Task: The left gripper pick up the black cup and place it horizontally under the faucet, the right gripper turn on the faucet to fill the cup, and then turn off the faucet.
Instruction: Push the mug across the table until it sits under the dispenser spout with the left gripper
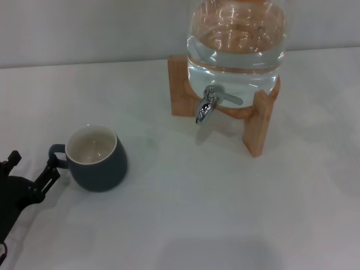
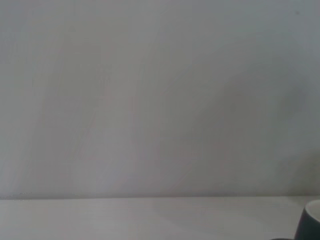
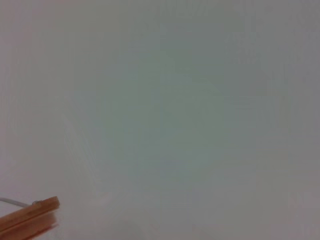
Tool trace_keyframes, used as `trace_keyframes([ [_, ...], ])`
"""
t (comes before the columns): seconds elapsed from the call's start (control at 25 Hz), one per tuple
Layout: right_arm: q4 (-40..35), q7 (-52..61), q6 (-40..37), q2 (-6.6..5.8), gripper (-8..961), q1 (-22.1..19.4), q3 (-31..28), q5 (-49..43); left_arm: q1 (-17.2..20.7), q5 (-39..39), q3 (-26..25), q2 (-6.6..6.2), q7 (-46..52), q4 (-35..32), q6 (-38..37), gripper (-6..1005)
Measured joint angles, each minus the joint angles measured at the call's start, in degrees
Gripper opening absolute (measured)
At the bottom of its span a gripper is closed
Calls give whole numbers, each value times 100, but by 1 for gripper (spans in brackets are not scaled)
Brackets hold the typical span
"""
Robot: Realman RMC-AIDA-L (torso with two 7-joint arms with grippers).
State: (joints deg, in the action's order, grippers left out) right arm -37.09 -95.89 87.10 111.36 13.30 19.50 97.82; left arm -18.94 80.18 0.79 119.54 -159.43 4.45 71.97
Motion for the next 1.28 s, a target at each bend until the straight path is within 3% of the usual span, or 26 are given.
trace_keyframes([
  [1.28,0,-2,-12,17,844,37,-17,0,-249,55,0,-1,8,-23,-464,868],
])
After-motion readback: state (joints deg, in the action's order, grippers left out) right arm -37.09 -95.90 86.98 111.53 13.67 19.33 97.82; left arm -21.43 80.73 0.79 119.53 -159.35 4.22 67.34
